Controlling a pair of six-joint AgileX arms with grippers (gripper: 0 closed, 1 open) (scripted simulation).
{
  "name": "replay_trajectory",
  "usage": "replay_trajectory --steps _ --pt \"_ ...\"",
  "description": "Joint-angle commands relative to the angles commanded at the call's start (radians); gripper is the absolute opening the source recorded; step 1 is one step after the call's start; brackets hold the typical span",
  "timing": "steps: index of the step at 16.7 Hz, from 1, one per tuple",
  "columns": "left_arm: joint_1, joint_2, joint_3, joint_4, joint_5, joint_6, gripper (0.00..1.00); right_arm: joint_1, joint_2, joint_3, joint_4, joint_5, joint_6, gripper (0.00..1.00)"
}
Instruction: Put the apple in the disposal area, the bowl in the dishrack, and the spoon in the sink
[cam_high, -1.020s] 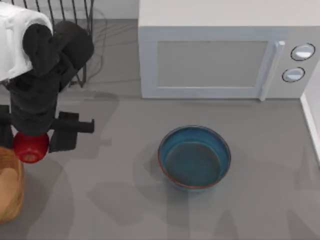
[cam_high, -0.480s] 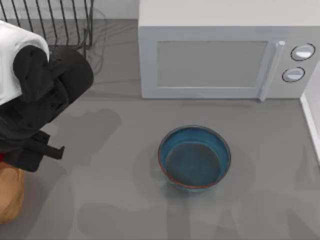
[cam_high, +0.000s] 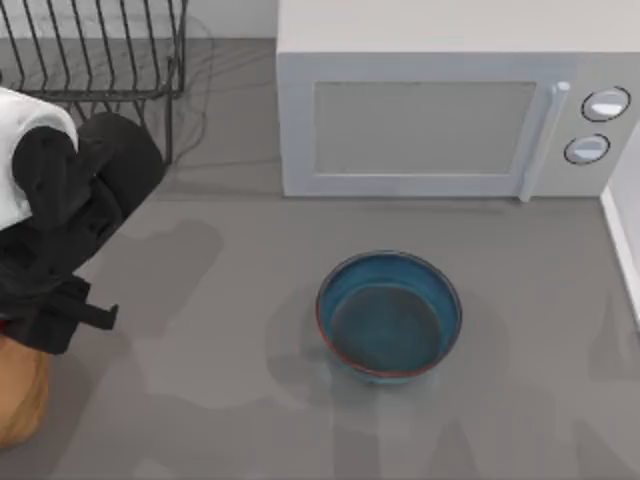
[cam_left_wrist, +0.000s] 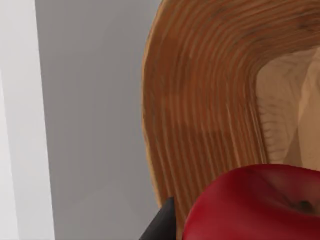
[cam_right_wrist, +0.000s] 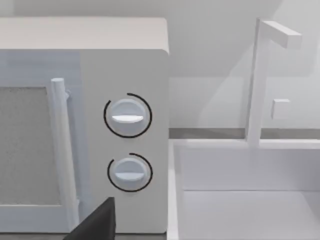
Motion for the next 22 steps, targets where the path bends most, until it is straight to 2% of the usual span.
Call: replay_trajectory --steps 4,9,22 --pt "0.067 0.001 -0.108 0.168 -0.009 0.092 0.0 0.0 0.0 0.0 0.0 0.0 0.0 1.0" --pt "0.08 0.002 -0.129 0.192 -0.011 0.11 0.0 0.0 0.0 0.0 0.0 0.0 0.0 1.0" --pt "0.08 0.002 -0.129 0.192 -0.011 0.11 0.98 0.0 0.0 0.0 0.0 0.0 0.0 1.0"
